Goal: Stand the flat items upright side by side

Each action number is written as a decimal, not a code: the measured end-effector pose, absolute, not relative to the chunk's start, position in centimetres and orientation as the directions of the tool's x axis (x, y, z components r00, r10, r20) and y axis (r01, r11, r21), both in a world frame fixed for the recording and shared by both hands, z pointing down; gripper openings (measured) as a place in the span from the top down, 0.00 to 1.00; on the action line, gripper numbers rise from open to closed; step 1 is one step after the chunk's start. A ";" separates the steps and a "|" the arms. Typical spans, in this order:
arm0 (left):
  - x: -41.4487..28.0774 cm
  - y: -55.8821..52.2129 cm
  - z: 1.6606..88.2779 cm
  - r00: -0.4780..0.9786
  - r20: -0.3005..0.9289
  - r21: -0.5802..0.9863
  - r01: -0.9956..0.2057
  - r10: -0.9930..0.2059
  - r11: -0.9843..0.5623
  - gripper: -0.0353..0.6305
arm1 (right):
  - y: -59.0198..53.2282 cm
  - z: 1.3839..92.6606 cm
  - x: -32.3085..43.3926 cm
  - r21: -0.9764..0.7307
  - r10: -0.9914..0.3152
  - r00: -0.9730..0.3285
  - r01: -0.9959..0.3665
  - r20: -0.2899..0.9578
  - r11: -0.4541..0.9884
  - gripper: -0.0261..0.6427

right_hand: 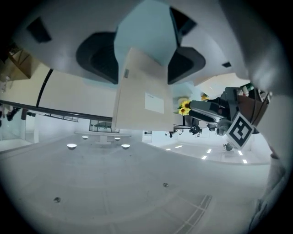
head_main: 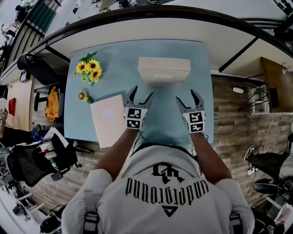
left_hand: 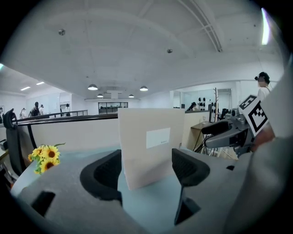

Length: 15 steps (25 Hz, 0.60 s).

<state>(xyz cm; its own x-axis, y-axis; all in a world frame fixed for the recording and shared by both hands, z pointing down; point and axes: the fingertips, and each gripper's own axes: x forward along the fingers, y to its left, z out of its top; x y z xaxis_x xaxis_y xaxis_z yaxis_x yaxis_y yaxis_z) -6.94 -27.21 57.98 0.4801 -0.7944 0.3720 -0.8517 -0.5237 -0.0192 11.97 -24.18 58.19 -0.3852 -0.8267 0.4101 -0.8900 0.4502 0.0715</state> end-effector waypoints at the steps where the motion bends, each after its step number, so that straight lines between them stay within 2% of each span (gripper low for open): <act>1: -6.7 -26.2 57.2 0.481 0.362 -0.011 -0.854 -0.798 -0.520 0.41 | -23.3 57.7 11.8 0.063 -0.825 -0.399 -0.886 0.401 0.459 0.45; 7: -5.7 -20.0 53.7 0.489 0.297 0.005 -0.860 -0.820 -0.511 0.41 | -17.4 55.8 10.5 0.055 -0.802 -0.469 -0.851 0.369 0.523 0.45; 15: -6.7 -12.2 52.1 0.462 0.275 -0.007 -0.876 -0.843 -0.482 0.41 | -10.8 54.8 9.3 0.033 -0.782 -0.515 -0.828 0.351 0.560 0.45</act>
